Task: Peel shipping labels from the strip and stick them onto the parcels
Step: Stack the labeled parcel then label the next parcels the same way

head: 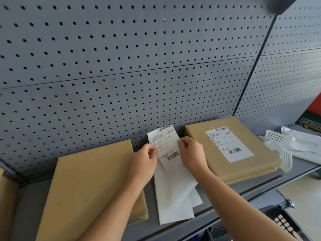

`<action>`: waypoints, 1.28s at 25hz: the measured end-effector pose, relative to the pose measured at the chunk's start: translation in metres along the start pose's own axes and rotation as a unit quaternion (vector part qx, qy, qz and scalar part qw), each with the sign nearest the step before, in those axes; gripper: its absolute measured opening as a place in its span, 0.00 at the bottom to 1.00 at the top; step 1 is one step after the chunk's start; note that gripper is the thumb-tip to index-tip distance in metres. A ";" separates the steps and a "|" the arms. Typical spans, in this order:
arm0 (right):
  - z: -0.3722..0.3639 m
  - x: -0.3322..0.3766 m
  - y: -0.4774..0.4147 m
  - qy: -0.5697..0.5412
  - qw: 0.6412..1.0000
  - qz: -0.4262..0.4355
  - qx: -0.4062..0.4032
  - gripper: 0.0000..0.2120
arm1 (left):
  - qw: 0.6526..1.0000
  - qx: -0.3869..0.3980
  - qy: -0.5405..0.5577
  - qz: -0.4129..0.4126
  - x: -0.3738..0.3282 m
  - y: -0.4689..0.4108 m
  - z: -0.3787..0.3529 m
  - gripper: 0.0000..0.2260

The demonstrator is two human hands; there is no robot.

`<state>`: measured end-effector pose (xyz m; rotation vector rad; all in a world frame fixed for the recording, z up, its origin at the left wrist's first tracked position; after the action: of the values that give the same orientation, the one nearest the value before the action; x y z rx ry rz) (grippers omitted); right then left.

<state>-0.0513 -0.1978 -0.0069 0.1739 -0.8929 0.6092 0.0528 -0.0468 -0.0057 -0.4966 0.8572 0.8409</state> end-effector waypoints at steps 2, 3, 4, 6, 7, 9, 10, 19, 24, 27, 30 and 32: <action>0.012 0.009 0.005 -0.047 0.999 -0.003 0.005 0.11 | 0.999 -0.004 0.038 0.007 -0.001 0.001 0.001 0.08; 0.018 0.013 0.007 -0.088 0.996 -0.013 0.016 0.11 | 0.998 0.000 0.064 0.010 -0.002 0.001 0.002 0.09; 0.024 0.017 0.009 -0.127 0.991 -0.027 0.027 0.10 | 0.995 0.007 0.102 0.017 -0.003 0.002 0.002 0.10; 0.034 0.025 0.018 -0.177 0.983 -0.038 0.040 0.10 | 0.978 0.029 0.204 0.039 -0.008 0.006 0.003 0.11; 0.038 0.028 0.022 -0.190 0.980 -0.034 0.043 0.09 | 0.967 0.039 0.249 0.046 -0.013 0.008 0.004 0.10; 0.043 0.033 0.030 -0.202 0.978 -0.026 0.052 0.08 | 0.952 0.045 0.300 0.051 -0.021 0.012 0.009 0.08; 0.044 0.034 0.035 -0.208 0.976 -0.023 0.064 0.08 | 0.944 0.047 0.321 0.058 -0.025 0.013 0.013 0.08; 0.045 0.015 0.078 -0.210 0.960 -0.043 0.179 0.07 | 0.897 0.034 0.420 0.132 -0.030 0.016 0.031 0.16; 0.047 0.009 0.068 -0.100 0.990 0.040 0.086 0.15 | 0.905 0.034 0.407 0.118 -0.027 0.022 0.030 0.13; 0.055 0.028 0.065 0.050 0.983 0.174 -0.028 0.22 | 0.904 0.042 0.407 0.124 -0.027 0.028 0.026 0.11; 0.050 0.052 0.068 0.176 0.930 0.311 -0.082 0.19 | 0.892 0.051 0.424 0.145 -0.030 0.033 0.023 0.09; 0.041 0.059 0.067 0.210 0.916 0.335 -0.066 0.16 | 0.884 0.053 0.438 0.155 -0.033 0.035 0.023 0.08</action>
<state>-0.0885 -0.1335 0.0574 -0.3971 -0.5544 1.1685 0.0230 -0.0246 0.0324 -0.6629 1.8488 0.8454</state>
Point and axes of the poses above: each hand's wrist, its own y-axis away from the middle knuckle, its own z-axis out of the back of the hand, x = y × z, the point moved 3 cm from there along -y, towards the middle knuckle, and after that the axes turned 2 degrees about y, right-handed, at the moved point
